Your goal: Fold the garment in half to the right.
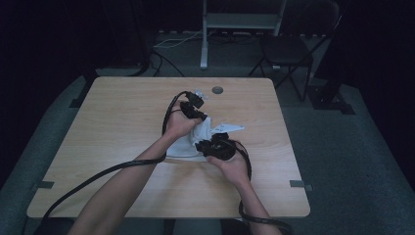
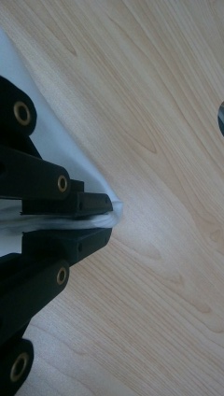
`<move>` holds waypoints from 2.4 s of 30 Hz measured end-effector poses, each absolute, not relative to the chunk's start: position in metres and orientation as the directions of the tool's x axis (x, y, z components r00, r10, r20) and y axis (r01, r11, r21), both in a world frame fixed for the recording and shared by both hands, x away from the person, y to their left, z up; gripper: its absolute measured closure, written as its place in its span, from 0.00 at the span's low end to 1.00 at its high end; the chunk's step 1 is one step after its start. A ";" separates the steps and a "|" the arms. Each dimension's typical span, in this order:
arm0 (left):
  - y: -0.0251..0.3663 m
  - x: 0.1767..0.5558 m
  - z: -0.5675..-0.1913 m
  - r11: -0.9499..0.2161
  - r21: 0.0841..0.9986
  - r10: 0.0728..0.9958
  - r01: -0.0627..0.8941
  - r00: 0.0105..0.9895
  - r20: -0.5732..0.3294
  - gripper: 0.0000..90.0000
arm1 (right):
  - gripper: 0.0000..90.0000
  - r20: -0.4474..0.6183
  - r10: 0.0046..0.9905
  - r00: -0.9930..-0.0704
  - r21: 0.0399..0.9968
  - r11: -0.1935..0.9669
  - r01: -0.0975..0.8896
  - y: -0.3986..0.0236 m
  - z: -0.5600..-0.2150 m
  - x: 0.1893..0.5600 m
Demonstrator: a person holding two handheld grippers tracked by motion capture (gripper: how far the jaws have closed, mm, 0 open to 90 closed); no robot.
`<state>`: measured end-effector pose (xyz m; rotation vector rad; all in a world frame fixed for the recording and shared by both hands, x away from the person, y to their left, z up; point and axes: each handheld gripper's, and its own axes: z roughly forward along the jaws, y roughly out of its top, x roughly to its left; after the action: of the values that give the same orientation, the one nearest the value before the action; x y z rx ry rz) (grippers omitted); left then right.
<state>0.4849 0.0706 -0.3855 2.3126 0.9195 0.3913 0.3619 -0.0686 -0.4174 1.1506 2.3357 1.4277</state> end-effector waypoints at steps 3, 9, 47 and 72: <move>0.070 0.485 -0.385 -0.571 0.639 0.696 0.515 0.716 0.045 0.92 | 0.78 0.234 0.687 -0.688 0.818 0.242 0.521 -0.070 -0.418 0.362; 0.068 0.484 -0.385 -0.569 0.644 0.693 0.511 0.720 0.042 0.91 | 0.75 0.234 0.692 -0.683 0.816 0.242 0.525 -0.072 -0.418 0.361; 0.050 0.481 -0.383 -0.581 0.656 0.667 0.483 0.744 0.043 0.70 | 0.54 0.246 0.727 -0.641 0.823 0.192 0.534 -0.090 -0.414 0.362; 0.067 0.489 -0.385 -0.610 0.616 0.719 0.498 0.674 0.168 0.46 | 0.76 0.250 0.742 -0.622 0.771 0.236 0.592 -0.083 -0.430 0.362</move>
<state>0.4887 0.0675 -0.3851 2.3532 0.9381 0.5505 0.3619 -0.0833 -0.4300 1.2729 2.3318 1.3337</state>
